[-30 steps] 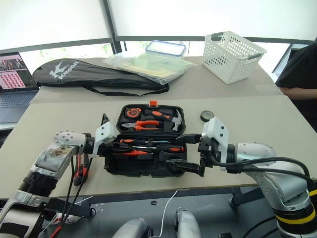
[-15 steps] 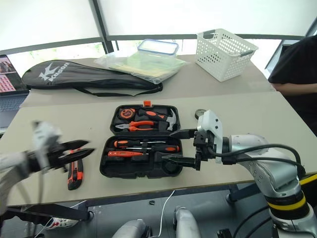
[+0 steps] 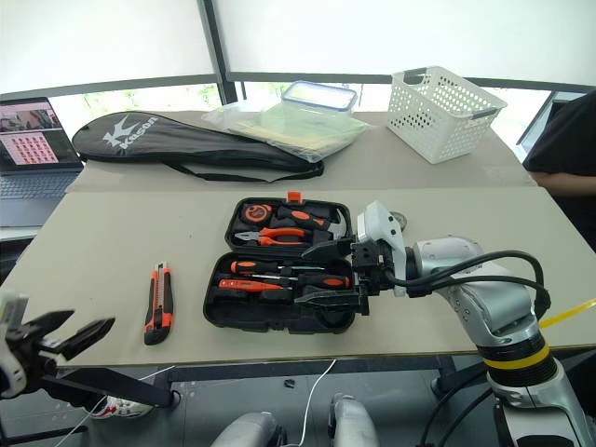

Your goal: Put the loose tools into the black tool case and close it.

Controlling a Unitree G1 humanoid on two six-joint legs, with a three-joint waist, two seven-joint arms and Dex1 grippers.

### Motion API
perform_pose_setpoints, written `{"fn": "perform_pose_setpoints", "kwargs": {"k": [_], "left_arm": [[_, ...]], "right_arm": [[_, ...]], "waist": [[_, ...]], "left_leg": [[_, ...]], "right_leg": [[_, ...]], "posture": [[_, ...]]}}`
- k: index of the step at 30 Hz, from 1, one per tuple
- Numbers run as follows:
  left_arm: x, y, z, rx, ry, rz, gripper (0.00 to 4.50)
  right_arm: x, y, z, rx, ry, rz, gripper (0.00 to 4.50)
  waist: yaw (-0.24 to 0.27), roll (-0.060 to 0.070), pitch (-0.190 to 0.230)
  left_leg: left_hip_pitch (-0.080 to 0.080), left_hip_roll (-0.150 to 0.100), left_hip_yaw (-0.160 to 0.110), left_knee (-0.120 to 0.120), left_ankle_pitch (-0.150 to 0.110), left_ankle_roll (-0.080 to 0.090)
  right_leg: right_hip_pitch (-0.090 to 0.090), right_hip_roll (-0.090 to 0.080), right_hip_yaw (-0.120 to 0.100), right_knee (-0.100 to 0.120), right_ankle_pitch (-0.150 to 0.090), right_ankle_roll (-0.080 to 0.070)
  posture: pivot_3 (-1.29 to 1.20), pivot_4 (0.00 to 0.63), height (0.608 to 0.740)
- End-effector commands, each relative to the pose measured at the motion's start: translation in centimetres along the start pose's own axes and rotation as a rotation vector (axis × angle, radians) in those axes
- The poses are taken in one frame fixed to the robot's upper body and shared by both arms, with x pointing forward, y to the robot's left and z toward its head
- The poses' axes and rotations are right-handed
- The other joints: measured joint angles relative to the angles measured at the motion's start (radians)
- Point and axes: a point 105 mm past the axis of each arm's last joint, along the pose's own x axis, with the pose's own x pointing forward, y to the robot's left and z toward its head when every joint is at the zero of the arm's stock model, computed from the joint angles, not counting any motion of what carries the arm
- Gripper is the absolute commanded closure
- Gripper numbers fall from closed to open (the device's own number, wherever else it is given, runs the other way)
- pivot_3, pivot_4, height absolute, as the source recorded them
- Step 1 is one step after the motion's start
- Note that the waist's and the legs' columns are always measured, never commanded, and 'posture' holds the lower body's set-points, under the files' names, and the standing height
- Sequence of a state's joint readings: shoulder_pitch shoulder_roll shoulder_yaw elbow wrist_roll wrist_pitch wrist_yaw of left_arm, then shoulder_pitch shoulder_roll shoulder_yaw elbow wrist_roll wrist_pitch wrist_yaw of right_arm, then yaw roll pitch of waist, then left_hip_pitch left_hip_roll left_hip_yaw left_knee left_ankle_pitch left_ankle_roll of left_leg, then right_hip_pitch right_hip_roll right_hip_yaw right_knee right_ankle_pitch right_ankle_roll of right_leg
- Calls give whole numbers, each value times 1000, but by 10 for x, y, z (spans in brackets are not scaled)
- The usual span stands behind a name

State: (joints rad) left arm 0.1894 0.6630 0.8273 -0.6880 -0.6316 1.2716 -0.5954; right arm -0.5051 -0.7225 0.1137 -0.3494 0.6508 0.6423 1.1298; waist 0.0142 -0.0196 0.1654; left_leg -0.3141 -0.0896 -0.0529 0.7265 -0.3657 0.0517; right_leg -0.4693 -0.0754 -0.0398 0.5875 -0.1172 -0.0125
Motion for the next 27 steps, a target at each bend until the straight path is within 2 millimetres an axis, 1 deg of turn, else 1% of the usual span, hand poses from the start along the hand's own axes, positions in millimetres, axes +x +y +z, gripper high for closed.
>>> {"fn": "perform_pose_setpoints", "kwargs": {"k": [1,3,6,10,12,14,18,19,22,24,26,27], "left_arm": [[13,-1,3,-51,86,61,62],[28,-4,3,-77,152,61,62],[48,-13,0,-45,234,35,62],[62,-16,-8,-39,305,32,62],[64,-13,-17,-23,363,52,62],[68,-10,-22,-40,390,73,62],[72,-7,-23,-43,407,94,1103],[73,-5,-23,-46,409,100,1578],[72,5,-21,-35,412,116,2598],[75,11,-2,32,325,77,2920],[75,11,27,133,216,-24,2928],[75,10,34,167,190,-59,2928]], "right_arm": [[2,4,10,-52,-23,13,0],[5,3,10,-71,-26,-7,0],[8,7,6,-70,-32,-23,0],[10,12,3,-63,-36,-36,0],[10,13,3,-62,-39,-42,0],[10,12,4,-64,-41,-59,0],[8,12,3,-70,-35,-72,0],[7,12,3,-71,-34,-74,0],[4,12,4,-77,-27,-79,0],[1,13,4,-76,-13,-74,0],[-2,20,0,-74,25,-38,0],[-3,22,-2,-73,38,-25,0]], "waist": [[-3,0,0],[-5,0,0],[-8,0,0],[-14,-1,0],[-14,0,0],[-14,0,-1],[-13,0,-1],[-13,0,-1],[-13,0,-1],[-13,0,-1],[-13,-1,0],[-13,-2,0]], "left_leg": [[0,0,0,0,0,0],[0,0,0,0,0,-1],[1,-1,0,-1,0,-3],[0,-1,1,-3,-1,-7],[1,-1,1,-5,-1,-8],[3,-1,1,-7,-2,-12],[11,0,2,-13,0,-16],[13,1,1,-14,0,-16],[14,1,0,-14,0,-17],[14,1,0,-14,0,-17],[13,1,0,-14,0,-17],[12,1,0,-14,0,-17]], "right_leg": [[0,0,0,0,0,0],[-1,0,0,0,0,0],[-1,0,1,1,0,0],[-3,0,1,5,0,-1],[-3,0,1,5,0,-1],[-2,-1,2,5,-1,-2],[3,-1,3,3,-4,-5],[5,-1,3,4,-5,-6],[5,-1,3,5,-5,-6],[5,-1,3,5,-5,-6],[4,-1,2,5,-5,-6],[3,-1,2,5,-5,-6]], "posture": [[0,150,740],[0,150,740],[0,150,740],[0,150,740],[0,150,740],[0,150,740],[0,150,740],[0,150,740],[0,150,740],[0,150,740],[0,150,740],[0,150,740]]}}
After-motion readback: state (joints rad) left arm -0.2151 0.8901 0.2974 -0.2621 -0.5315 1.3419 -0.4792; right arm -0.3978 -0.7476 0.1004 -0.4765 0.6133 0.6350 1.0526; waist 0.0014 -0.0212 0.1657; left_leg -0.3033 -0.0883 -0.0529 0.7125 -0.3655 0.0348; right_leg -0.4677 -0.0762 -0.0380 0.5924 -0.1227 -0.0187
